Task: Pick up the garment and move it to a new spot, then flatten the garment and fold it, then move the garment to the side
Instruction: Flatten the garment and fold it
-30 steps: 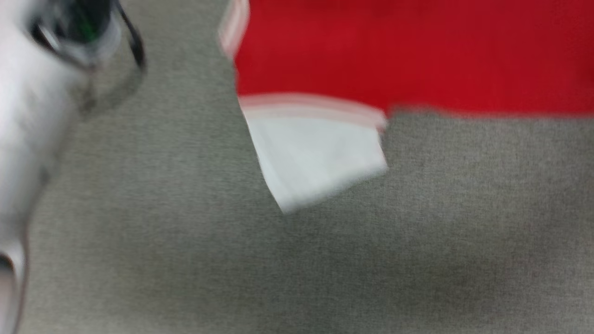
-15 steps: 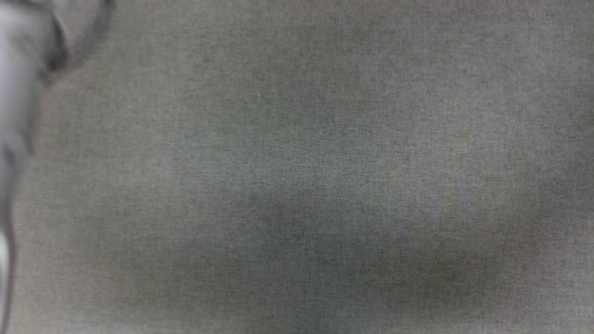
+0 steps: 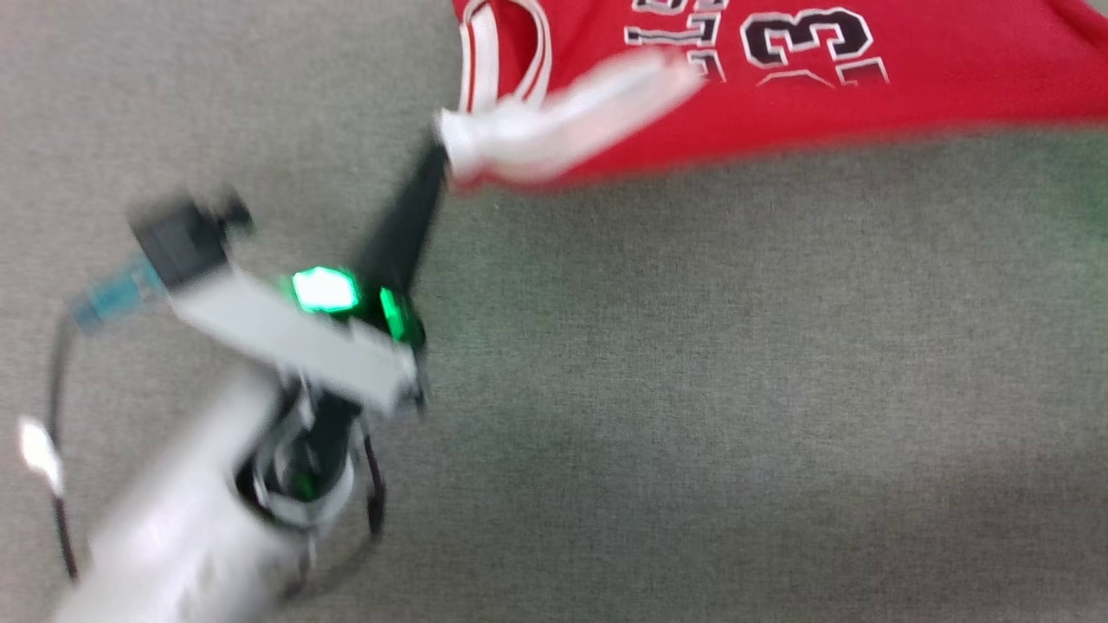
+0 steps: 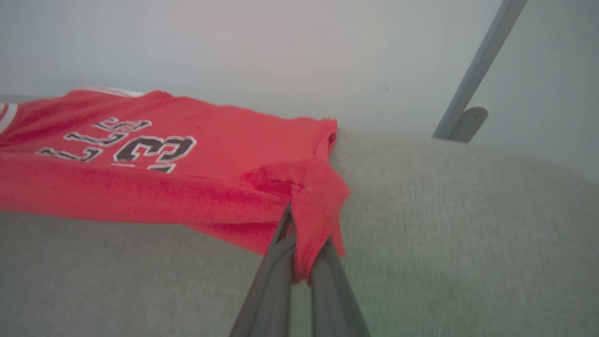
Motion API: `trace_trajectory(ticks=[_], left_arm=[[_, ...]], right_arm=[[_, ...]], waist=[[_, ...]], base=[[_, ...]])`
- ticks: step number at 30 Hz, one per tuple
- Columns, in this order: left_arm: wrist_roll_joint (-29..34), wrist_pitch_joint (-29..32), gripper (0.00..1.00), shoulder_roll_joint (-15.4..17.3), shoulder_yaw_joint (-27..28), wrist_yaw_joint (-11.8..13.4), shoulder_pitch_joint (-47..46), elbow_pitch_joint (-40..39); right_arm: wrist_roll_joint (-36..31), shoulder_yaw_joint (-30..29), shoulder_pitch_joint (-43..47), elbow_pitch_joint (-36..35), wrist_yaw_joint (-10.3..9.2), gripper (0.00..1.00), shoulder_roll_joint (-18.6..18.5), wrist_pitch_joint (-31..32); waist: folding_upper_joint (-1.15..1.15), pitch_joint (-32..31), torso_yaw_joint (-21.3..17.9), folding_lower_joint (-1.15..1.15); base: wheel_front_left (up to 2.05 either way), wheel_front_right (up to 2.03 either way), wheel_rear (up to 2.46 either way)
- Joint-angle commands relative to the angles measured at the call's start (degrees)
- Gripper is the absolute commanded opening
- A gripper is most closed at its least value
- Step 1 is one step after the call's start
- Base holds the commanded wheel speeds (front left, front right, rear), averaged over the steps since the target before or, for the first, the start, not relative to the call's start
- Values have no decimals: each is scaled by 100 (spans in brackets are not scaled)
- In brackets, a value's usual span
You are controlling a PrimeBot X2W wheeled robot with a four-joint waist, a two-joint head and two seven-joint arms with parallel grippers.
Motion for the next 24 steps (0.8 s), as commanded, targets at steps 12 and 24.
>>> trace_trajectory(ticks=[12,24], left_arm=[[735,0,0,196,280,15,2620,-1094],[1271,-2,0,438,809,15,4376,-2159]], right_arm=[[988,306,2363,-1791,-9,0,-1110,-159],[1529,336,3774,-3112,-9,0,-2075,-662]], waist=[[0,-874,-76,0],[0,-1066,-64,0]], base=[[0,0,0],[0,0,0]])
